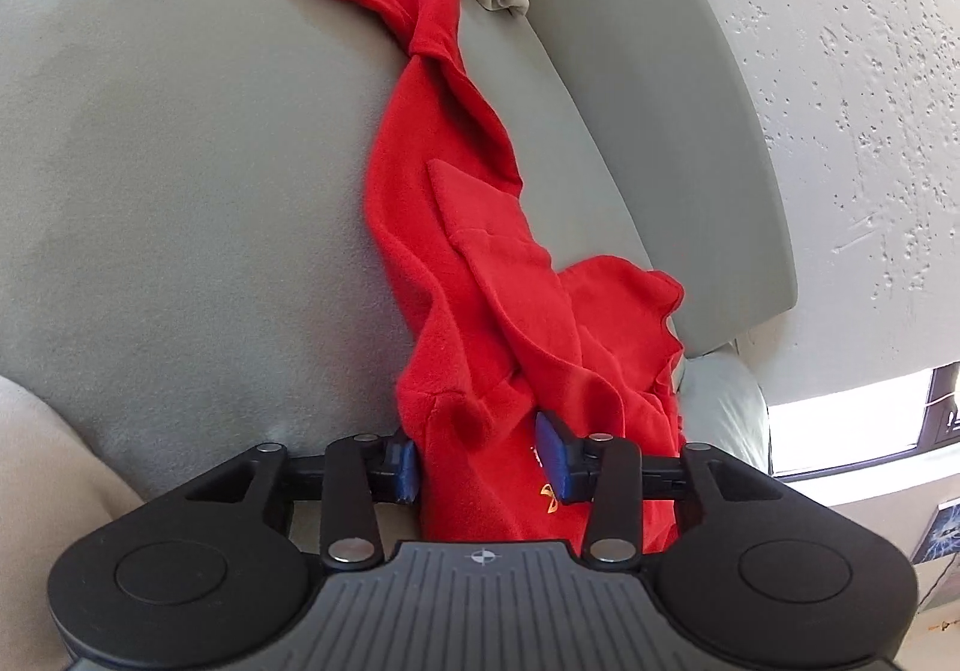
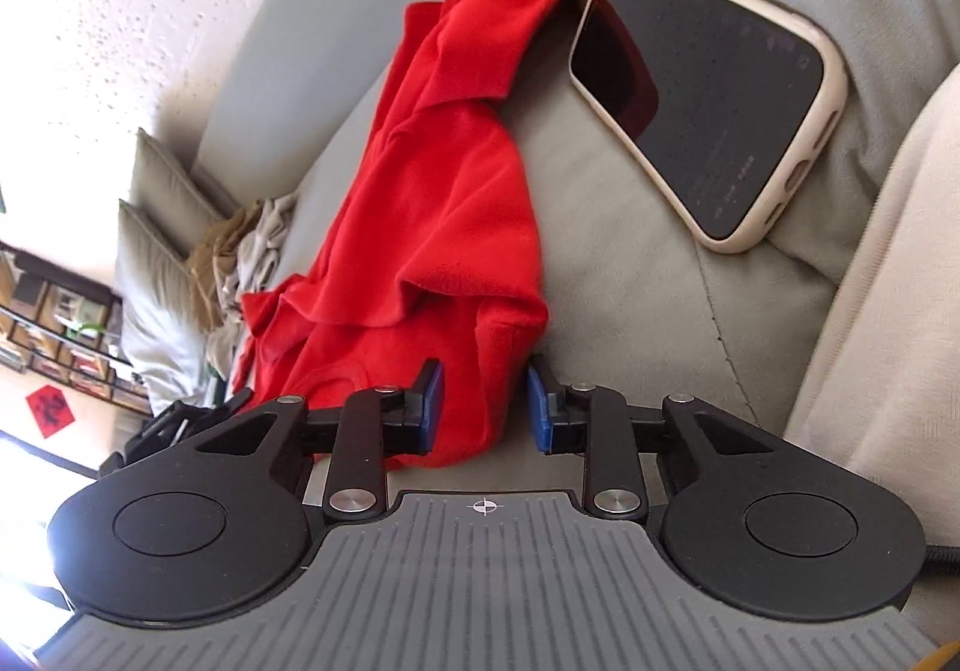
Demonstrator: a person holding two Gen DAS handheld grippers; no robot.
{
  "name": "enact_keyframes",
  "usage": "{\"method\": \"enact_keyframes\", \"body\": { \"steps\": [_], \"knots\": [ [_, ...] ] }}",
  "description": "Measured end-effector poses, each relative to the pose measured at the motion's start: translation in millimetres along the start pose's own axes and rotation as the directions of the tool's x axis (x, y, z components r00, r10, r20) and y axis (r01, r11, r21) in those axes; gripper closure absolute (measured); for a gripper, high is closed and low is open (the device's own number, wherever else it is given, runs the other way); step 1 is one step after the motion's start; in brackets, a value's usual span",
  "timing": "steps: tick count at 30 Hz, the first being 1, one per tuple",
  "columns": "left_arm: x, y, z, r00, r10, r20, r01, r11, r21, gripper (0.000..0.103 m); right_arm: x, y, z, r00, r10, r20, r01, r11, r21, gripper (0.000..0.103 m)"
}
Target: Fold clothes
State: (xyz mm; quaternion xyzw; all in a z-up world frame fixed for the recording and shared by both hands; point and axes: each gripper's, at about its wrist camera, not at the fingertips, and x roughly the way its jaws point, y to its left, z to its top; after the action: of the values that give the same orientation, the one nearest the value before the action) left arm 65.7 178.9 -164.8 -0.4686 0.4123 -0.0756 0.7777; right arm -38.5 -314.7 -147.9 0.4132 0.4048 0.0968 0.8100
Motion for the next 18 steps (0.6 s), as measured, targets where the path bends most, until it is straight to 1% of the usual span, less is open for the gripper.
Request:
{"method": "enact_keyframes", "body": {
  "steps": [3, 4, 5, 7, 8, 10, 11, 12, 13, 14, 16, 18],
  "knots": [
    [10, -2, 4, 0.999, -0.027, -0.031, 0.027, 1.000, 0.010, 0.063, 16, -7, 1, 0.997, 0.079, 0.027, -0.080, 0.996, 0.050, 0.072],
    [12, -3, 5, 0.999, -0.030, -0.040, 0.031, 0.999, 0.016, 0.063, 20, -10, 2, 0.994, 0.099, 0.038, -0.101, 0.993, 0.067, 0.074],
    [13, -3, 6, 0.998, -0.035, -0.046, 0.035, 0.999, 0.019, 0.063, 22, -12, 3, 0.993, 0.108, 0.044, -0.112, 0.991, 0.076, 0.080],
    [15, -2, 5, 0.998, -0.042, -0.053, 0.043, 0.999, 0.022, 0.063, 22, -12, 3, 0.993, 0.107, 0.043, -0.110, 0.992, 0.070, 0.084],
    [16, -2, 5, 0.997, -0.044, -0.056, 0.045, 0.999, 0.024, 0.064, 21, -12, 2, 0.993, 0.106, 0.041, -0.109, 0.992, 0.067, 0.084],
    [18, -2, 5, 0.997, -0.045, -0.062, 0.047, 0.999, 0.023, 0.069, 21, -10, 1, 0.994, 0.105, 0.032, -0.107, 0.992, 0.071, 0.084],
    [21, 0, 5, 0.997, -0.043, -0.067, 0.044, 0.999, 0.015, 0.075, 20, -9, 0, 0.994, 0.104, 0.030, -0.106, 0.992, 0.069, 0.084],
    [23, 1, 5, 0.997, -0.038, -0.071, 0.039, 0.999, 0.004, 0.085, 20, -9, 0, 0.994, 0.101, 0.030, -0.103, 0.992, 0.067, 0.084],
    [26, 3, 4, 0.997, -0.029, -0.077, 0.028, 1.000, -0.014, 0.090, 20, -8, 0, 0.995, 0.098, 0.030, -0.100, 0.993, 0.064, 0.084],
    [28, 5, 3, 0.997, -0.023, -0.078, 0.021, 0.999, -0.032, 0.091, 20, -7, 1, 0.995, 0.092, 0.030, -0.094, 0.994, 0.056, 0.084],
    [27, 7, 1, 0.997, -0.031, -0.065, 0.028, 0.998, -0.050, 0.092, 21, -4, 1, 0.997, 0.078, 0.028, -0.079, 0.996, 0.033, 0.084],
    [24, 5, -1, 0.998, -0.030, -0.064, 0.026, 0.998, -0.053, 0.093, 22, -4, 2, 0.997, 0.075, 0.019, -0.075, 0.996, 0.042, 0.084]
  ]
}}
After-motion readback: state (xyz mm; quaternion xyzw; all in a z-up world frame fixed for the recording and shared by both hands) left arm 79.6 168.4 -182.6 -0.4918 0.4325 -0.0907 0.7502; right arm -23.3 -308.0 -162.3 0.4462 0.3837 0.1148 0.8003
